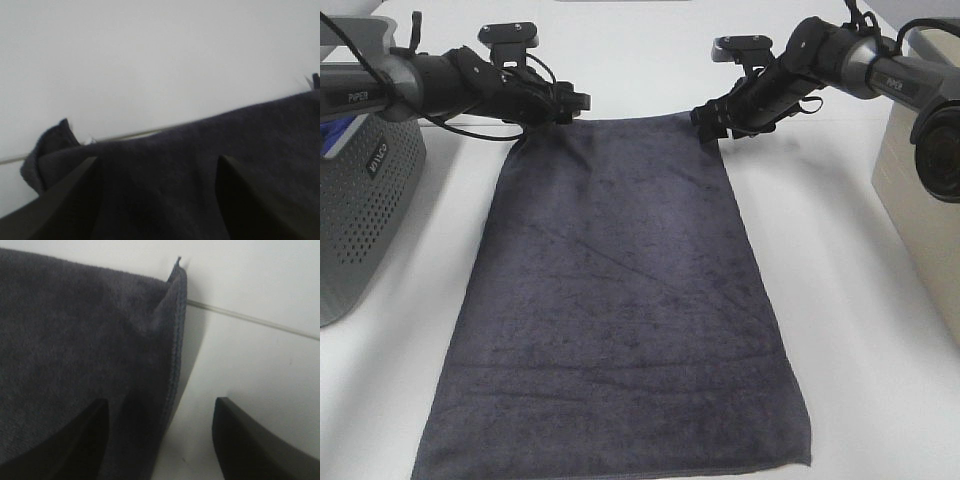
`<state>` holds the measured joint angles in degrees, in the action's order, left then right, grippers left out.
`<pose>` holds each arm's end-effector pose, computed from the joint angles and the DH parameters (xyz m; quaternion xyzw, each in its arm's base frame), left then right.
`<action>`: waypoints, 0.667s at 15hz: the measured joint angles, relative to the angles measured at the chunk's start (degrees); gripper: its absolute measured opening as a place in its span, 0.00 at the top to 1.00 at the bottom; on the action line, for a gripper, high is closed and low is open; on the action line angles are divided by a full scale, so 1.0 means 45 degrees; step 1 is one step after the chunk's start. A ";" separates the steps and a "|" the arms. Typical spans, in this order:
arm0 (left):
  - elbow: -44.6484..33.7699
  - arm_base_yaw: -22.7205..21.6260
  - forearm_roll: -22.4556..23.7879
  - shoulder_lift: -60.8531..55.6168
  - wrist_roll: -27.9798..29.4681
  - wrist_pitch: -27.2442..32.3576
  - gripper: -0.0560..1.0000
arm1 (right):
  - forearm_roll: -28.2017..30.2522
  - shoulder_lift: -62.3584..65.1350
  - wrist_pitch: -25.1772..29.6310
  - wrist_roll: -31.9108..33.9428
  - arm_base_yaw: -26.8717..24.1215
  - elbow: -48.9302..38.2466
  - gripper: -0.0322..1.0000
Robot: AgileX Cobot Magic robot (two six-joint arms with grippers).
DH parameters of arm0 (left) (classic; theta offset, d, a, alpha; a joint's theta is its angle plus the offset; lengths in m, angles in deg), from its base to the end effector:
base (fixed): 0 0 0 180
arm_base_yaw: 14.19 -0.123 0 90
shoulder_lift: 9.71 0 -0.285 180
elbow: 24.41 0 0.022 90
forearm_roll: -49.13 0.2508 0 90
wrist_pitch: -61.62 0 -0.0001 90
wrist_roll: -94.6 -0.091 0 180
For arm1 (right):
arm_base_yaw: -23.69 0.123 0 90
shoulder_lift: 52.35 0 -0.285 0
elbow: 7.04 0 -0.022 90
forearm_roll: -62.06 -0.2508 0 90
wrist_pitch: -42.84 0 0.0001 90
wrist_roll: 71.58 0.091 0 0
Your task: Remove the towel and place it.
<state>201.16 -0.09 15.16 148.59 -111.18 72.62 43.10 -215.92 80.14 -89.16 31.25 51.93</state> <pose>0.5615 -0.1511 0.1039 0.0746 0.8701 -0.1375 0.4674 0.5710 0.0939 0.0929 -0.1138 0.9298 0.1085 0.3327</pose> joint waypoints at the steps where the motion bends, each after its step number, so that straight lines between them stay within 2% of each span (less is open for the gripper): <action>1: 0.0382 -0.0013 0.0051 0.0000 0.0191 0.1031 0.36 | 0.0025 0.0000 0.0344 0.0000 0.0000 0.0000 0.39; 2: 0.1413 -0.0115 0.0815 0.0000 0.0688 0.3158 0.36 | -0.0025 0.0000 0.0598 0.0000 0.0000 0.0000 0.39; 4: 0.2228 -0.0191 0.2381 0.0000 0.1350 0.3909 0.36 | -0.0025 0.0000 0.0076 -0.0064 0.0000 0.0000 0.39; 6: 0.2317 -0.0255 0.3794 0.0000 0.2114 0.3489 0.36 | -0.0267 0.0000 -0.1133 -0.0089 0.0000 0.0000 0.39; 7: 0.2317 -0.0306 0.4176 0.0089 0.2432 0.3119 0.36 | -0.0573 0.0000 -0.1783 -0.0089 0.0000 0.0000 0.39; 8: 0.2317 -0.0331 0.4304 0.0140 0.2559 0.2890 0.36 | -0.0815 0.0000 -0.2152 -0.0102 0.0000 0.0000 0.39; 9: 0.2317 -0.0344 0.4469 0.0395 0.2839 0.2177 0.36 | -0.1617 0.0000 -0.3145 -0.0127 0.0000 0.0000 0.39; 10: 0.2317 -0.0344 0.4507 0.0471 0.2916 0.1948 0.36 | -0.1795 0.0000 -0.3438 -0.0127 0.0000 0.0000 0.39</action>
<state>211.59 -1.64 35.44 150.71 -98.06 81.38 35.02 -215.92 64.67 -89.74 31.25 51.93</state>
